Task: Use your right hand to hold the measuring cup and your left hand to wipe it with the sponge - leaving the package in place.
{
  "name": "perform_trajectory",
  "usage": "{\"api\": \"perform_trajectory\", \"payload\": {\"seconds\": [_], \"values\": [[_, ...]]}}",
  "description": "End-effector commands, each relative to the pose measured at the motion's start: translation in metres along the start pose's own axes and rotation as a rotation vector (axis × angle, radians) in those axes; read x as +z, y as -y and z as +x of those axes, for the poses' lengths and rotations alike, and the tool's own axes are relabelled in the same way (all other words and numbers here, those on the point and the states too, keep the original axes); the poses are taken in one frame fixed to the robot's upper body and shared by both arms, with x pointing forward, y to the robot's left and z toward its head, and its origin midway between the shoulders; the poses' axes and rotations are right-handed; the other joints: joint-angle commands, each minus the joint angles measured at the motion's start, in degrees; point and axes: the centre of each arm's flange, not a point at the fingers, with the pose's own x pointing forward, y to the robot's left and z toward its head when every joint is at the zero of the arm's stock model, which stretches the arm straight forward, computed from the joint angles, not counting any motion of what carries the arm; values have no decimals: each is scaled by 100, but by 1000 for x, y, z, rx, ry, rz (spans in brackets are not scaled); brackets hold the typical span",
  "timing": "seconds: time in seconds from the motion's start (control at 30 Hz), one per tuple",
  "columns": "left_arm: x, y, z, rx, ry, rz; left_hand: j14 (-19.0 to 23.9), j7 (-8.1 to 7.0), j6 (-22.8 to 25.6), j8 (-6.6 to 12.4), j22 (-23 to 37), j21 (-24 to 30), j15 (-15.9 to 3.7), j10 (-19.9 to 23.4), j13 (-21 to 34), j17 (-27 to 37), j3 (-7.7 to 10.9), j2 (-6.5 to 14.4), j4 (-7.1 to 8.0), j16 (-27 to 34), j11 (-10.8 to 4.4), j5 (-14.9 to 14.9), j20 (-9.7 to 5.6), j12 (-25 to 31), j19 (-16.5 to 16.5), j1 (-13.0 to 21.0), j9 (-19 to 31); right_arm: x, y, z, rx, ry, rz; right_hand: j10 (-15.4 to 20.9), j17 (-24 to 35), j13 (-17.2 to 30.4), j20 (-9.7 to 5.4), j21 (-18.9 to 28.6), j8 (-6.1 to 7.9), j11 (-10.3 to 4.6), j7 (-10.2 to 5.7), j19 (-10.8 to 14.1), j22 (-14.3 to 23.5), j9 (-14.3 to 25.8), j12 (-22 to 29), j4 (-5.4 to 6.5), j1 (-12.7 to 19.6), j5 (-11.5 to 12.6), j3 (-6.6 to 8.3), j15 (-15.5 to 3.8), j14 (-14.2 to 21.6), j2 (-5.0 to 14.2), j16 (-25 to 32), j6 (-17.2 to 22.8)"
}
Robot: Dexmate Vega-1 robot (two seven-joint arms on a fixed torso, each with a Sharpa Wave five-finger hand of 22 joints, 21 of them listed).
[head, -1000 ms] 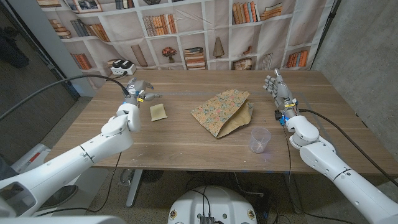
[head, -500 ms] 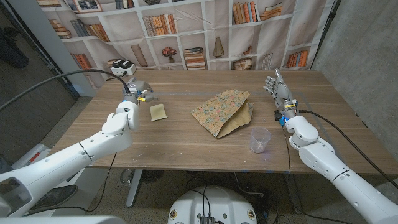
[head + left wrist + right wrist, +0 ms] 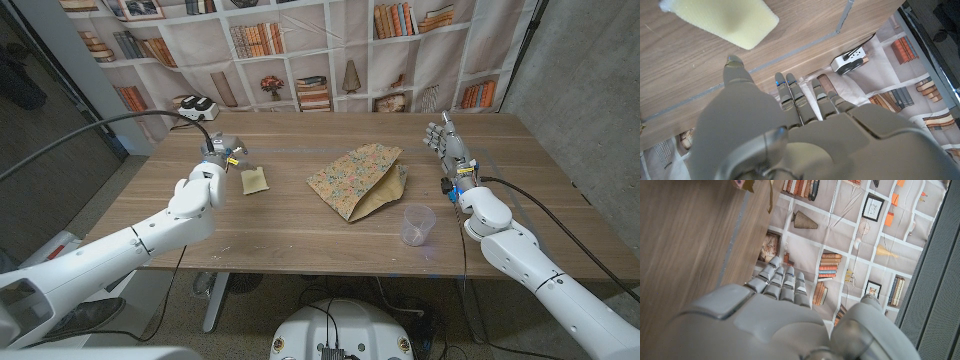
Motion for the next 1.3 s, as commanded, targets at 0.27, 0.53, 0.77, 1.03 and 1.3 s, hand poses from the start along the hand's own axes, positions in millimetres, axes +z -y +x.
{"api": "perform_trajectory", "payload": {"seconds": [0.27,0.53,0.77,1.03,1.3], "values": [[12,12,10,-196,15,55,-100,29,-156,-113,11,-17,-676,-175,31,21,-132,-30,29,-13,29,22,43,-2,-95,27,31,-3,-3,5,8,-15,2,46,19,17,-89,-52,15,13,7,61,10,8,24,-11,-12,24,-16,5,62,25,5,61],[13,15,11,-236,20,50,-93,37,-132,-124,11,-12,-667,-191,32,22,-167,-22,49,-2,29,22,16,7,-99,21,36,-3,-4,6,10,-17,2,52,19,17,-85,-69,13,17,11,61,11,8,23,-12,-12,24,-20,10,66,29,2,68],[13,19,9,-237,25,44,-126,45,-148,-146,11,-9,-650,-207,33,21,-190,-13,59,-8,38,23,25,12,-103,29,40,-2,-5,6,10,-19,0,60,19,18,-76,-89,9,16,7,65,12,9,21,-15,-10,25,-24,13,82,35,3,70],[13,30,10,-255,21,27,-137,50,-148,-162,11,-6,-650,-206,33,21,-205,14,65,-4,34,28,54,21,-105,58,44,-3,-7,5,14,-22,-2,71,19,18,-70,-103,9,19,3,70,12,9,23,-17,-10,25,-27,11,96,41,5,79],[13,47,12,-282,18,-2,-149,18,-119,-168,13,5,-620,-189,34,22,-180,106,49,3,6,43,143,34,-89,165,49,-3,-8,5,8,-23,1,72,19,18,-62,-118,9,25,6,79,13,9,19,-19,-8,25,-30,6,100,46,1,91]]}}
